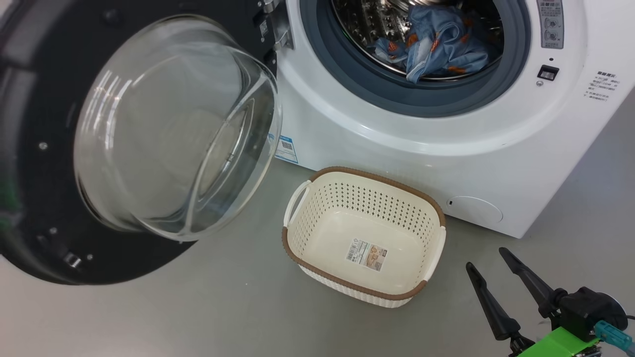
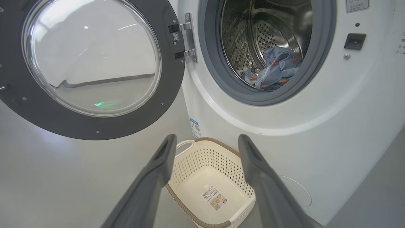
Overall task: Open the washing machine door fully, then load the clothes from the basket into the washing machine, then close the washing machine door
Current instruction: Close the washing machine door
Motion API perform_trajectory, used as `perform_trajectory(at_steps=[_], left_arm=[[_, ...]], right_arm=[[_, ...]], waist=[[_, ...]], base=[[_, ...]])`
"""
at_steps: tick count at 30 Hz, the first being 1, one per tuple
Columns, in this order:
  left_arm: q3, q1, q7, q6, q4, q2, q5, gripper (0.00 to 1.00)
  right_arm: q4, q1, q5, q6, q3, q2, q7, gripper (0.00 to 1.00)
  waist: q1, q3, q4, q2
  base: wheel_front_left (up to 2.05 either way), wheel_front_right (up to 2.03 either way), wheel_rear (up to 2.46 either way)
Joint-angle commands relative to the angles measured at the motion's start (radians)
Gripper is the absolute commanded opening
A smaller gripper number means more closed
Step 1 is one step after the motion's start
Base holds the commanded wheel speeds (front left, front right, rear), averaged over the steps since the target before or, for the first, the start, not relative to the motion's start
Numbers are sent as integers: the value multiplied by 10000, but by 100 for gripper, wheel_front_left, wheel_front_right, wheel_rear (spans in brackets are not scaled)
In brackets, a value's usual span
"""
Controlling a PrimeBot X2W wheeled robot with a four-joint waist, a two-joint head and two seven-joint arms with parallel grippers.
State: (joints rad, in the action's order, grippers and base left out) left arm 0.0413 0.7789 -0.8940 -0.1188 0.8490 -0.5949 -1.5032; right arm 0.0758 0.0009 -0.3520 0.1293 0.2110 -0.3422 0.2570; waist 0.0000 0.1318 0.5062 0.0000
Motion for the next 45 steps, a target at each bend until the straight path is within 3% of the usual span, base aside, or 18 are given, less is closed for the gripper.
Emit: perform_trajectory(at_steps=[1,14,27,45], left_arm=[[155,-247,-371,-116,-700,-459,-183,0],[166,-2432,-1933,-118,-4038,-458,-998,0],[257,-3580,-3129,-118,-6824,-72,-1723,0],[-440,-3500,-3891,-119,-8726,1094,-1775,0]], right_arm=[[-240,-3,41,14,112,-60,48,100],[-277,153,31,14,-4,74,48,100],[-329,127,73,14,-82,198,48,100],[-391,91,114,14,-218,406,48,100]], waist=[[0,-44,16,0],[0,-315,28,0],[0,-383,-181,0],[0,-358,-1157,0]], base=[[0,0,0],[0,0,0],[0,0,0],[0,0,0]])
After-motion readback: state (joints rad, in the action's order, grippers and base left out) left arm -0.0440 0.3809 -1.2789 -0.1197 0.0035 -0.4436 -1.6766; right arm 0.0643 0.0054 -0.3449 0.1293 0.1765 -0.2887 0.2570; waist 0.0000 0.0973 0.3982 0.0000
